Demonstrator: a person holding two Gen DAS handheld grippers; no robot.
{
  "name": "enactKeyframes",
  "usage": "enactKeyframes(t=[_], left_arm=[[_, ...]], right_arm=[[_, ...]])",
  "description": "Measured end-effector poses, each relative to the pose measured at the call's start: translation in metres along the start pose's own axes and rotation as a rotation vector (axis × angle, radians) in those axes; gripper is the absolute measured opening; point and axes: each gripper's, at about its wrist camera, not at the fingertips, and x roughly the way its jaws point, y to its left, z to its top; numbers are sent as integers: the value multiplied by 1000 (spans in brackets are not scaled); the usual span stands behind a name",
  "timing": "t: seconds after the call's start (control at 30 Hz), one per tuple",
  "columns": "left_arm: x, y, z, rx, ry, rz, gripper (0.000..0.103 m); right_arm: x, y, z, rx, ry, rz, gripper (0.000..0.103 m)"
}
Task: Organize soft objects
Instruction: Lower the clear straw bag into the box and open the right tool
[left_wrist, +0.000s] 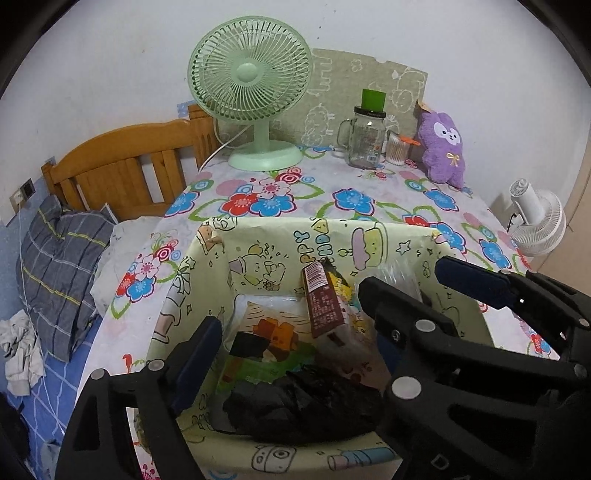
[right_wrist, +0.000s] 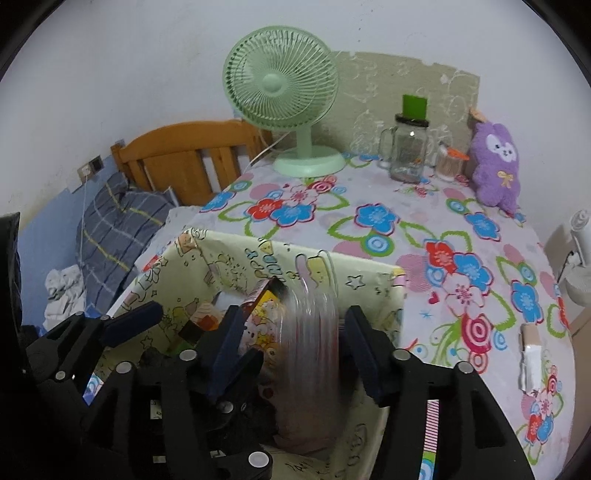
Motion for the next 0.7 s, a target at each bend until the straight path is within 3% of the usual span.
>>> enactKeyframes(t=[0.23,0.7], left_arm=[[-12,-9,1,0,-25,-5,94],[-38,-34,5,35,-64,-11,103]], right_arm=[[-17,-7,-2,17,-27,-13,77],[-57,-23,-6,38,-87,-66,84]])
